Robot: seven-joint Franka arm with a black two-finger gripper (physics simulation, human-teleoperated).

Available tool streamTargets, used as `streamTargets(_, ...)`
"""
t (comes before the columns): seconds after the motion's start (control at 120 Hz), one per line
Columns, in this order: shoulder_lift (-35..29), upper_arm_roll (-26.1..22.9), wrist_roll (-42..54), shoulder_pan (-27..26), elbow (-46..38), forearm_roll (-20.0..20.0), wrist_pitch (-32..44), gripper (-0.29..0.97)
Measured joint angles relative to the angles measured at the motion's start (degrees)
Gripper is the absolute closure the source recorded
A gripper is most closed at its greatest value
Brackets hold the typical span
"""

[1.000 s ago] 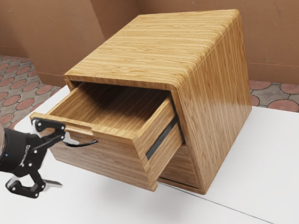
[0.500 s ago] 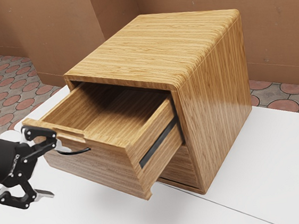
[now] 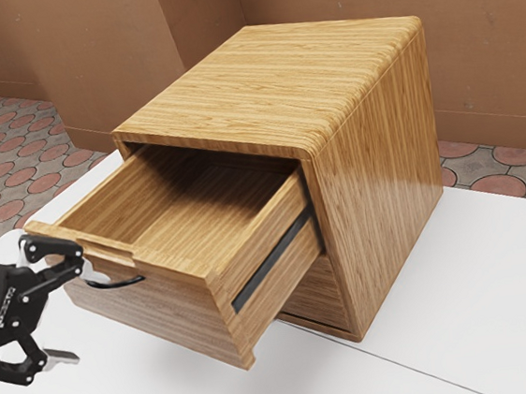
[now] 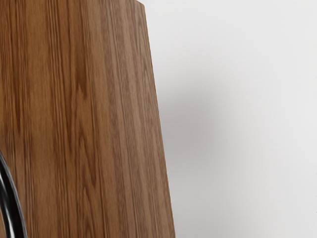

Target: Pull the drawer handle with one arm to open the drawer

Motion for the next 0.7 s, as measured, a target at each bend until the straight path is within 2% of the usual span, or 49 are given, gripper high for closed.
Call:
streamTargets(0.342, -1.31, 0.08, -0.13, 0.06, 0.91, 0.53, -1.77, 0.00)
streamTargets(0.442, -1.66, -0.22, -0.19, 0.03, 5.60, 0.58, -3.51, 0.00)
streamTargets(0.5, -0.56, -0.76, -0.76, 0.11, 11.32, 0.63, -4.90, 0.00)
streamTargets(0.542, 4.90, -1.09, -2.24, 0.38, 19.88, 1.21, -6.87, 0.00)
streamTargets(0.625, 27.96, -2.73, -9.08, 0.92, 49.28, 5.05, -15.70, 0.00)
streamTargets(0.658, 36.58, -4.05, -12.85, 3.30, 59.52, 6.31, -19.83, 0.00)
streamTargets(0.7, 43.97, -4.97, -17.80, 6.74, 66.86, 6.44, -24.69, 0.00)
